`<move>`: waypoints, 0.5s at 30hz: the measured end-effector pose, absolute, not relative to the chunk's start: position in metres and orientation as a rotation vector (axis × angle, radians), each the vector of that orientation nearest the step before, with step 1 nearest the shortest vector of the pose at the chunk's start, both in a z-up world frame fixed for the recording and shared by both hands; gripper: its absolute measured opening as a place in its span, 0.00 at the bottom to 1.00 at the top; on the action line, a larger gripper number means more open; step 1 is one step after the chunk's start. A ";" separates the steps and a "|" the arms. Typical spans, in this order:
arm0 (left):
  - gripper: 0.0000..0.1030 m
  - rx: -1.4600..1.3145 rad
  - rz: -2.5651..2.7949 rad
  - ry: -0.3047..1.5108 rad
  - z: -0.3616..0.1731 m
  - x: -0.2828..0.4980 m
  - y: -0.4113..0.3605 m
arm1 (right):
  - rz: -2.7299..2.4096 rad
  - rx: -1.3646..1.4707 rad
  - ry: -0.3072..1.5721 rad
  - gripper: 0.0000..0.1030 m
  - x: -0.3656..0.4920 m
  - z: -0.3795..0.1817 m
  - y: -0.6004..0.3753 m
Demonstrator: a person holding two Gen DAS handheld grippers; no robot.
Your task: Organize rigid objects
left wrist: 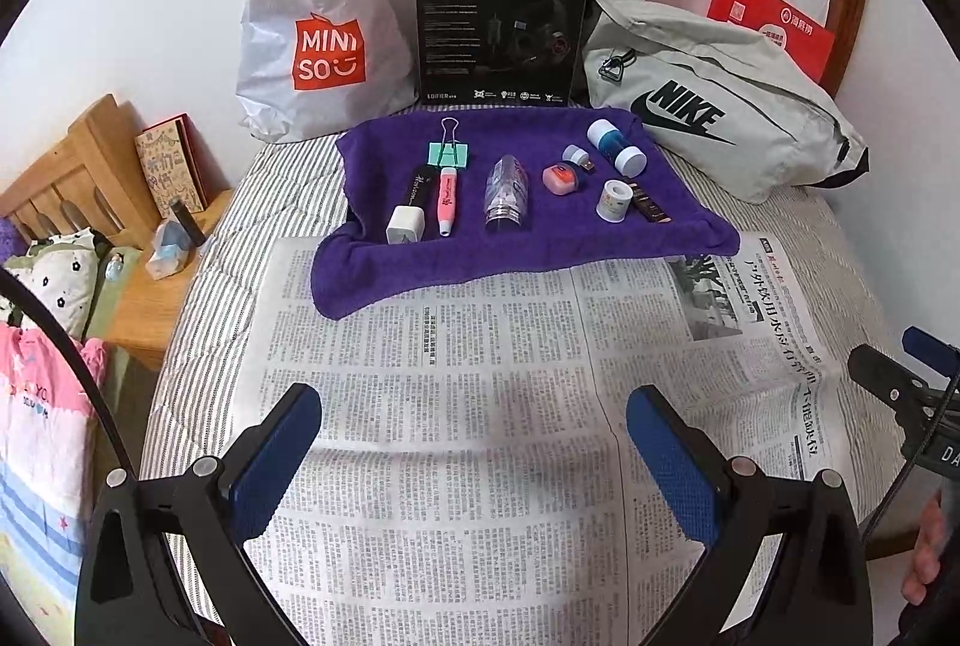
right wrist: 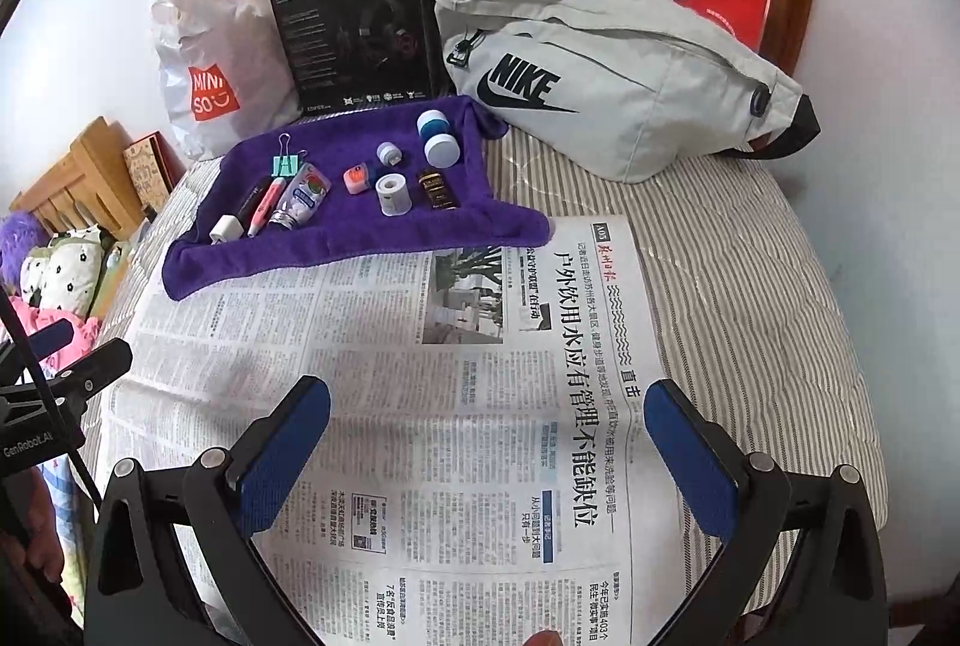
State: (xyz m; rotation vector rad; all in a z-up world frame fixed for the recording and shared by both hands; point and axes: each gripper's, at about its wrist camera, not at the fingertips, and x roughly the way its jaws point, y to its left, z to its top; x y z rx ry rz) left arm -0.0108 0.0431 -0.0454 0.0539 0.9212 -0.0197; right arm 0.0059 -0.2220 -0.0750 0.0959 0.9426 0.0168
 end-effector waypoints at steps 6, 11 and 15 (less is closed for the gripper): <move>1.00 0.052 -0.015 0.923 -0.044 -0.010 0.044 | 0.018 0.091 0.935 1.00 0.003 -0.072 -0.221; 1.00 0.048 -0.011 0.925 -0.043 -0.011 0.046 | 0.023 0.082 0.935 1.00 0.001 -0.071 -0.221; 1.00 0.053 -0.008 0.925 -0.043 -0.011 0.046 | 0.026 0.087 0.931 1.00 0.000 -0.070 -0.221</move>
